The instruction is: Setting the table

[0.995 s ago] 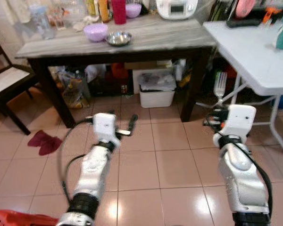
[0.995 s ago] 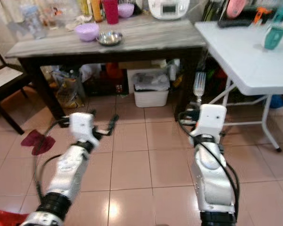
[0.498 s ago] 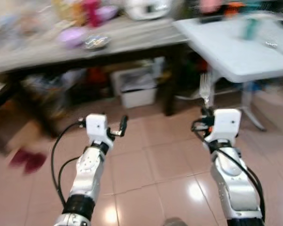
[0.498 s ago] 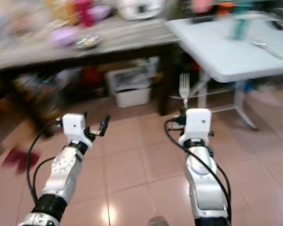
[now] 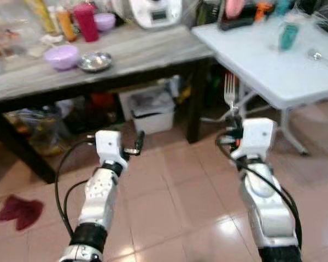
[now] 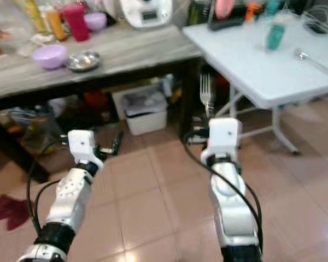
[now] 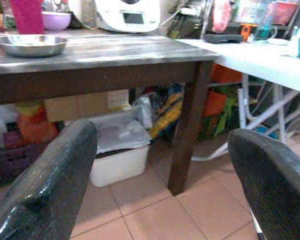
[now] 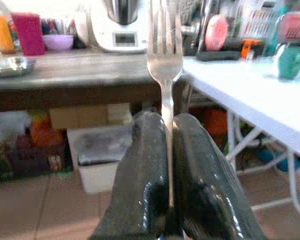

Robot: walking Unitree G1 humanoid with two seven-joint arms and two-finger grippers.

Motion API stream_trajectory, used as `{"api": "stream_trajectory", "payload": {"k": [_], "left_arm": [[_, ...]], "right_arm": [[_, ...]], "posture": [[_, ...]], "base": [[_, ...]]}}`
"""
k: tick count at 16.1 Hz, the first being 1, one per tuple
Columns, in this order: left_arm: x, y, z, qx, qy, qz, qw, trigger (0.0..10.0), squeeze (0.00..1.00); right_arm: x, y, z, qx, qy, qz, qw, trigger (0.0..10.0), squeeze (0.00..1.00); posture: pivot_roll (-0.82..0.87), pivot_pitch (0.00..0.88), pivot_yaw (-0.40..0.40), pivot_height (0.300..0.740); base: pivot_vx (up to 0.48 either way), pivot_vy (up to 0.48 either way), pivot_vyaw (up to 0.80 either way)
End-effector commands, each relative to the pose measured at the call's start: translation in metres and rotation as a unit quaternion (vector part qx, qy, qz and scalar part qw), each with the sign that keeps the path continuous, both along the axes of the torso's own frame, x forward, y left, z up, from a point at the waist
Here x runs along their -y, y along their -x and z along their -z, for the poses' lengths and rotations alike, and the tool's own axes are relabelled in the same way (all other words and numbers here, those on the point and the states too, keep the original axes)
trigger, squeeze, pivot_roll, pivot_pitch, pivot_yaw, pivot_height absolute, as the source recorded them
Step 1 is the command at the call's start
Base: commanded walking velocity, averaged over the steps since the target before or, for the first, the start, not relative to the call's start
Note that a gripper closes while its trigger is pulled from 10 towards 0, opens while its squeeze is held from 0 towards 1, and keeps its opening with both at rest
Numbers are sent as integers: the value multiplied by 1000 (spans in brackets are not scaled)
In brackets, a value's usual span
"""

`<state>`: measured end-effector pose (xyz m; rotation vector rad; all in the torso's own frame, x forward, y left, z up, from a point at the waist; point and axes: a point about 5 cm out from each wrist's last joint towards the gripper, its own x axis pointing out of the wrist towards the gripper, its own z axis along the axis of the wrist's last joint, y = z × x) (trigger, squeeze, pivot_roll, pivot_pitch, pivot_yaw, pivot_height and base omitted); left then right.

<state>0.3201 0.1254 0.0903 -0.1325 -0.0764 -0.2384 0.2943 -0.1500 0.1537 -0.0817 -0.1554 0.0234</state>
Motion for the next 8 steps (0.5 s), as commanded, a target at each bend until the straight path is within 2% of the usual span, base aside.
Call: {"api": "stream_trajectory", "payload": {"k": [1, 3, 5, 7, 8], "left_arm": [[9, -1, -3, 4, 1, 10, 1000, 10000, 0], [8, -2, -2, 0, -5, 1, 1000, 10000, 0], [-1, -3, -2, 2, -28, -33, 999, 10000, 0], [-22, 1, -3, 10, -58, -74, 996, 10000, 0], [-29, 4, -2, 9, -58, -83, 995, 10000, 0]], "right_arm": [[7, 0, -3, 7, 2, 9, 1000, 10000, 0], [6, 1, -2, 6, -2, 5, 1000, 10000, 0], [3, 3, 1, 4, -9, 0, 1000, 10000, 0], [-6, 1, 3, 4, -10, -16, 1000, 10000, 0], [-10, 0, 3, 4, -11, -24, 1000, 10000, 0]], "posture": [[-291, 52, 60, 740], [-291, 52, 60, 740], [-277, 56, 61, 740], [-258, 57, 62, 740], [-203, 63, 50, 740]], "base": [[469, 0, 506], [373, 0, 219], [0, 0, 0], [0, 0, 0], [0, 0, 0]]}}
